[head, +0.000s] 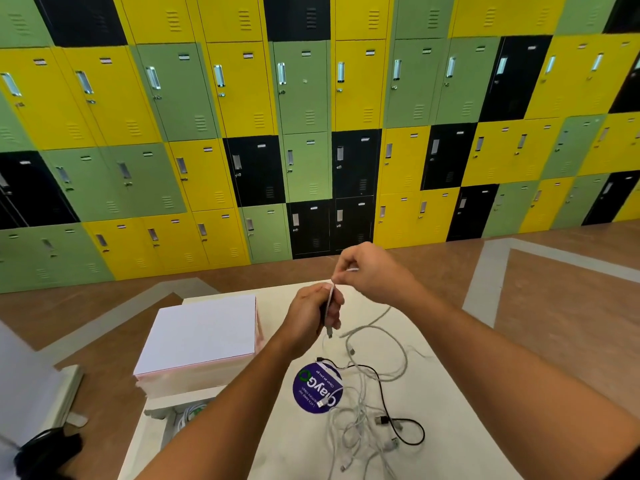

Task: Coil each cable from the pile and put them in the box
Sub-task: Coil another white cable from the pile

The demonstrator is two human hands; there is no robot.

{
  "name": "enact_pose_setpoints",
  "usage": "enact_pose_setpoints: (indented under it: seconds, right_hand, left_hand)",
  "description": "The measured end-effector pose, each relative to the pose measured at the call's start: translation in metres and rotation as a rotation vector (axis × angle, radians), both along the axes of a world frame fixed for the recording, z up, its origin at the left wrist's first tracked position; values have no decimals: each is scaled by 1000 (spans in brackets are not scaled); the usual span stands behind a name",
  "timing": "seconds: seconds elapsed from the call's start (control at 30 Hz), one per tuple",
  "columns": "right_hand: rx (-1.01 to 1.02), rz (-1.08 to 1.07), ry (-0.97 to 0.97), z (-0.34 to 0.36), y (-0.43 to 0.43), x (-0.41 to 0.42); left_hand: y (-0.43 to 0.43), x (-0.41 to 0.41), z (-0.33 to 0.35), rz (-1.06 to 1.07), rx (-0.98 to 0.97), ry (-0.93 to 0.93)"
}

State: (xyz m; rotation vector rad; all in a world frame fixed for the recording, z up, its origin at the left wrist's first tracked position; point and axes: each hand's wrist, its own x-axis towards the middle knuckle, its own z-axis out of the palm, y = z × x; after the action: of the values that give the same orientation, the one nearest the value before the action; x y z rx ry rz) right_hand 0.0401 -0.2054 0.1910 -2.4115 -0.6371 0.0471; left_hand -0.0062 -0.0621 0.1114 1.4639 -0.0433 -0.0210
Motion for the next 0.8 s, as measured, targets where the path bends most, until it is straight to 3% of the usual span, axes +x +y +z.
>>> enact_pose_setpoints:
  seconds: [0.13, 0.4, 0.6, 0.8]
  right_hand:
    - [236, -11, 55, -11, -6, 5]
    - [341, 57, 341, -14, -18, -1]
    - [437, 42, 274, -23, -15, 2]
    - [480, 43, 73, -22, -9, 5]
  left_hand:
    - [-4, 0, 16, -36, -208, 81]
    - [-2, -5, 13, -151, -226, 80]
    - [-5, -7, 14, -136, -257, 62]
    - [-7, -8, 23, -171, -364, 105]
